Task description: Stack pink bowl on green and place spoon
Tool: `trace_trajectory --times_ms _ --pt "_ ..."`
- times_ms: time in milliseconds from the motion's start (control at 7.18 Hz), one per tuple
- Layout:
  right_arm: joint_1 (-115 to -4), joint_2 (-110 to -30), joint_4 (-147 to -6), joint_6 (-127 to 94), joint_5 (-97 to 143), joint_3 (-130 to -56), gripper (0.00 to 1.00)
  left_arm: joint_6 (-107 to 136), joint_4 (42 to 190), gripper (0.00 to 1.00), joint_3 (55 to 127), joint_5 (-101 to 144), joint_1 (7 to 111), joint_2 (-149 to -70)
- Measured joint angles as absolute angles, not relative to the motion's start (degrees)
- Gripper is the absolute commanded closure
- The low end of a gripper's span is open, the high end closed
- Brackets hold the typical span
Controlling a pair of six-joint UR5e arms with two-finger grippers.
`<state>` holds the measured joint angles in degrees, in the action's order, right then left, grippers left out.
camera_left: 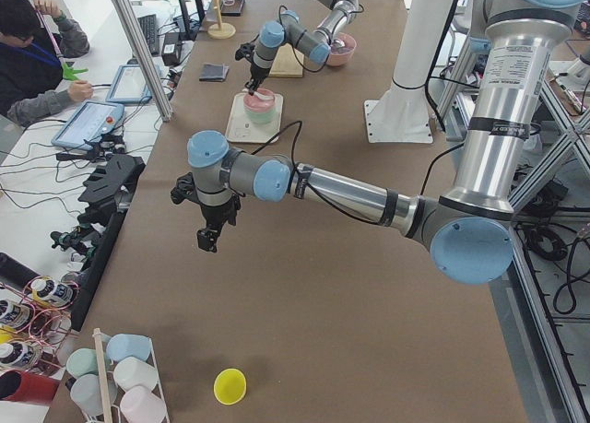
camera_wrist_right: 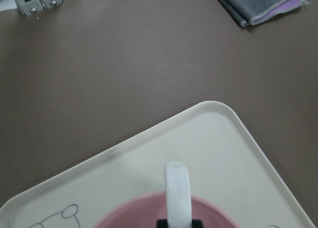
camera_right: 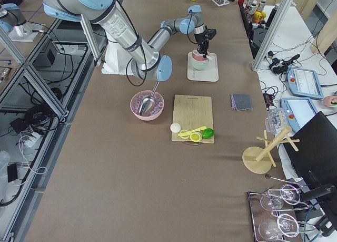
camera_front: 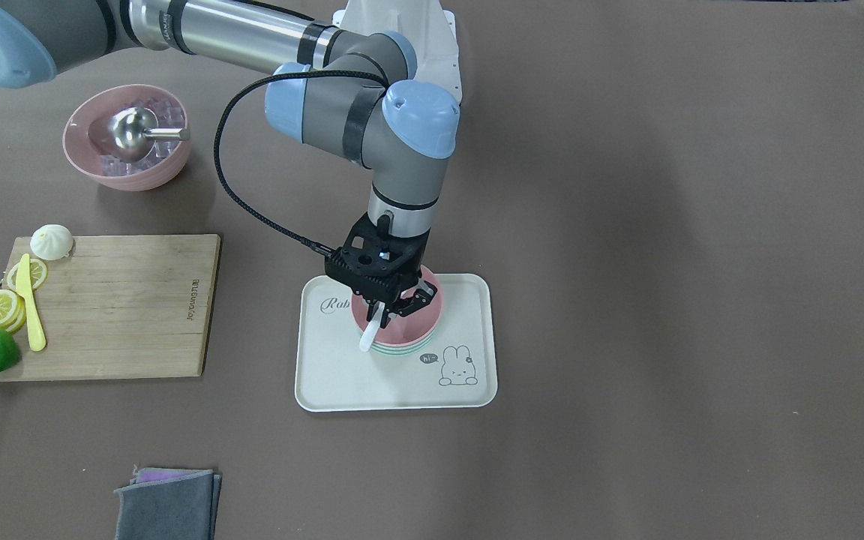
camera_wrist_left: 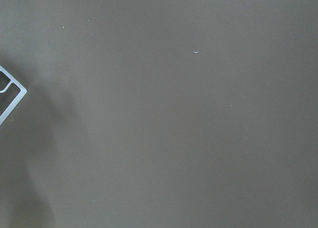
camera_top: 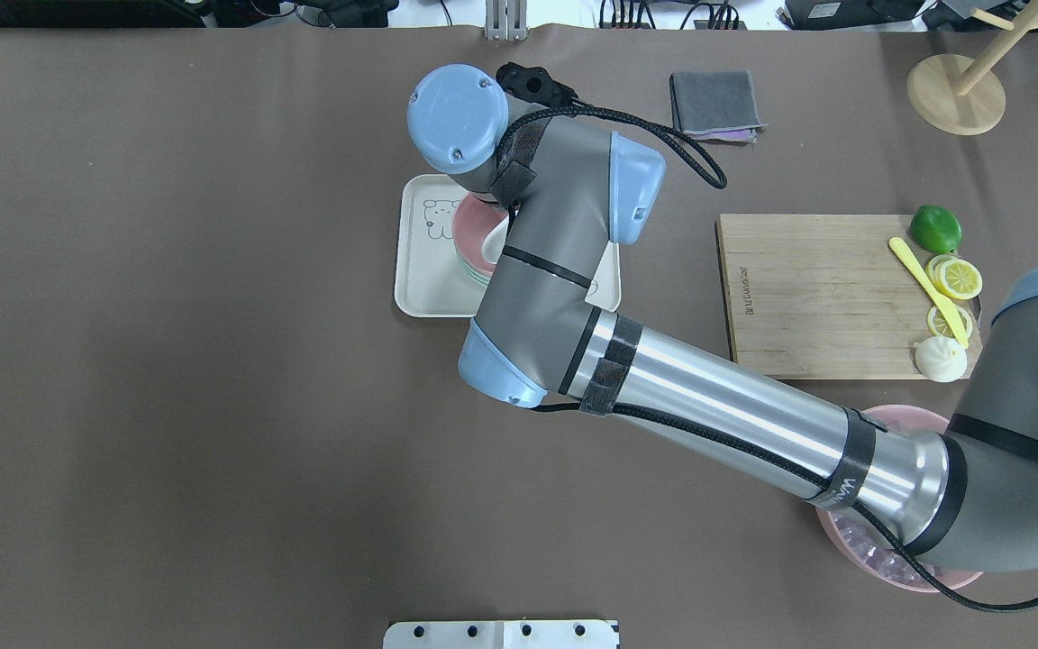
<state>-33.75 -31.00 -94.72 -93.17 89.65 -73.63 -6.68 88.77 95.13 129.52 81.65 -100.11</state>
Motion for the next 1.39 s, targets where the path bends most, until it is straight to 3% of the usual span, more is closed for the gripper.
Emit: trace_trajectory --times_ms 139,278,418,1392 --pt "-33.7 -31.0 -94.7 -93.1 89.6 -73.7 0.71 -6.7 88.8 0.02 95.1 129.5 81.7 -100.1" --pt "-33.6 -31.0 -94.7 -93.1 89.6 -73.8 0.04 -6.7 88.8 0.02 95.1 129.5 81.7 -100.1" --pt "-33.5 -31.2 -94.7 -92.6 88.9 -73.8 0.00 -6.7 88.8 0.02 95.1 129.5 81.7 -100.1" --pt "-37.6 -35.3 -94.2 -76.7 92.1 -78.5 0.00 1.3 89.7 0.02 92.2 129.4 81.8 -100.0"
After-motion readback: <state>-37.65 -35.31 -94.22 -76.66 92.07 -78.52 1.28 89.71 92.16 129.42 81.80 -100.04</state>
